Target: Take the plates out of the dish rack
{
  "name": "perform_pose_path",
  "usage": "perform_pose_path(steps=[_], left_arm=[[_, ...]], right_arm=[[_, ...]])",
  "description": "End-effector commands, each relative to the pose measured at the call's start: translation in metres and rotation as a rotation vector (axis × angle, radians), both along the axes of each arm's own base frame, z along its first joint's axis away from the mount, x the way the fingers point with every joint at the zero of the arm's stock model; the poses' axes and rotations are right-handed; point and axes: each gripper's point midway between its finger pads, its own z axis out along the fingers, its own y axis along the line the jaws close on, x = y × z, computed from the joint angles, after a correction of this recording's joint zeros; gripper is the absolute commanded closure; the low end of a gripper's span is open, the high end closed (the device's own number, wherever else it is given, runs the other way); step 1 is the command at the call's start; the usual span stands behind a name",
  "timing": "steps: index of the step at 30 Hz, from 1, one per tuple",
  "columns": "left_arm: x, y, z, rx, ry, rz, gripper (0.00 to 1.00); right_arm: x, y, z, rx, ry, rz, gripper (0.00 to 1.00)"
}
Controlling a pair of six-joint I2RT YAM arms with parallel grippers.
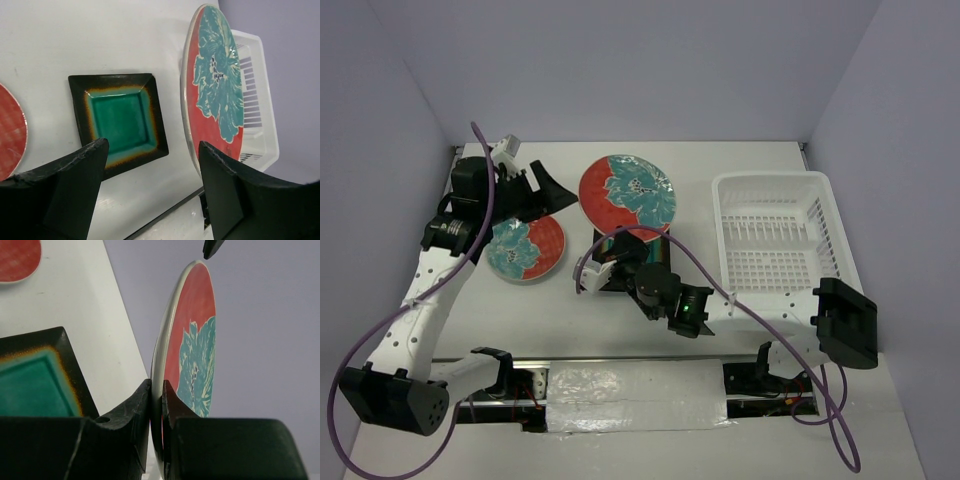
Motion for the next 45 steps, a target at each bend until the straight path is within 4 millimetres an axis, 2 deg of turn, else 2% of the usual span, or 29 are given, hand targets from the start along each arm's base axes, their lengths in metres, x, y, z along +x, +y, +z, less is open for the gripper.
perform_pose_path(steps=[1, 2, 3, 4, 6, 11, 14, 17, 18, 20, 21, 24, 33, 34, 36, 37, 38, 39, 42, 45], left_arm=[[0.0, -0.008, 0.029, -0.063, -0.083, -0.039, 0.16], [-0.001, -0.01, 0.026, -0.072, -0.079, -0.046, 0.16], [-0.002, -0.016, 0.032, -0.108, -0.098, -0.07, 0.16], [-0.003, -0.019, 0.025, -0.124, -0.083, -0.086, 0.16], [-0.008, -0.028, 0.025, -0.179, -0.071, -0.132, 0.18], [-0.006, -0.036, 0.009, -0.173, -0.043, -0.143, 0.22], [-0.004, -0.036, -0.007, -0.151, -0.012, -0.141, 0.34], [0.0, -0.033, -0.022, -0.127, 0.007, -0.118, 0.53], [0.001, -0.032, -0.026, -0.12, 0.013, -0.117, 0.68], [0.003, -0.031, -0.035, -0.107, 0.033, -0.106, 0.85], [0.004, -0.03, -0.039, -0.096, 0.044, -0.1, 1.0], [0.009, -0.027, -0.044, -0.083, 0.05, -0.076, 1.0], [0.014, -0.039, -0.053, -0.151, 0.062, -0.121, 1.0], [0.015, -0.04, -0.052, -0.155, 0.051, -0.122, 1.0], [0.013, -0.045, -0.05, -0.171, 0.052, -0.16, 1.0], [0.012, -0.047, -0.05, -0.166, 0.056, -0.177, 0.93], [0.009, -0.051, -0.056, -0.159, 0.083, -0.192, 0.71], [0.009, -0.052, -0.054, -0.151, 0.081, -0.197, 0.65], [0.009, -0.05, -0.058, -0.123, 0.086, -0.184, 0.56], [0.01, -0.047, -0.058, -0.104, 0.083, -0.171, 0.58]], right_arm=[[-0.005, -0.007, 0.062, 0.209, -0.122, -0.013, 1.0], [-0.005, -0.006, 0.062, 0.211, -0.123, -0.01, 1.0], [-0.006, -0.005, 0.063, 0.215, -0.124, -0.005, 1.0], [-0.007, -0.003, 0.062, 0.212, -0.124, 0.002, 1.0], [-0.007, 0.001, 0.059, 0.212, -0.121, 0.01, 1.0], [-0.005, 0.019, 0.046, 0.185, -0.112, 0.025, 1.0], [-0.003, 0.027, 0.043, 0.189, -0.118, 0.024, 1.0], [-0.003, 0.034, 0.04, 0.186, -0.117, 0.032, 1.0], [-0.002, 0.037, 0.036, 0.178, -0.116, 0.032, 1.0], [-0.002, 0.04, 0.033, 0.173, -0.113, 0.034, 1.0], [-0.001, 0.043, 0.031, 0.171, -0.113, 0.032, 1.0], [-0.002, 0.046, 0.028, 0.18, -0.108, 0.033, 1.0], [-0.001, 0.051, 0.011, 0.179, -0.12, 0.041, 0.9], [-0.001, 0.053, 0.006, 0.167, -0.124, 0.045, 0.97], [-0.005, 0.055, 0.005, 0.158, -0.151, 0.068, 1.0], [-0.005, 0.054, 0.004, 0.159, -0.163, 0.066, 1.0], [-0.004, 0.055, 0.004, 0.171, -0.178, 0.062, 1.0], [-0.004, 0.054, 0.006, 0.161, -0.201, 0.054, 1.0], [-0.004, 0.057, 0.005, 0.169, -0.231, 0.057, 1.0], [-0.005, 0.061, 0.006, 0.189, -0.236, 0.063, 1.0]])
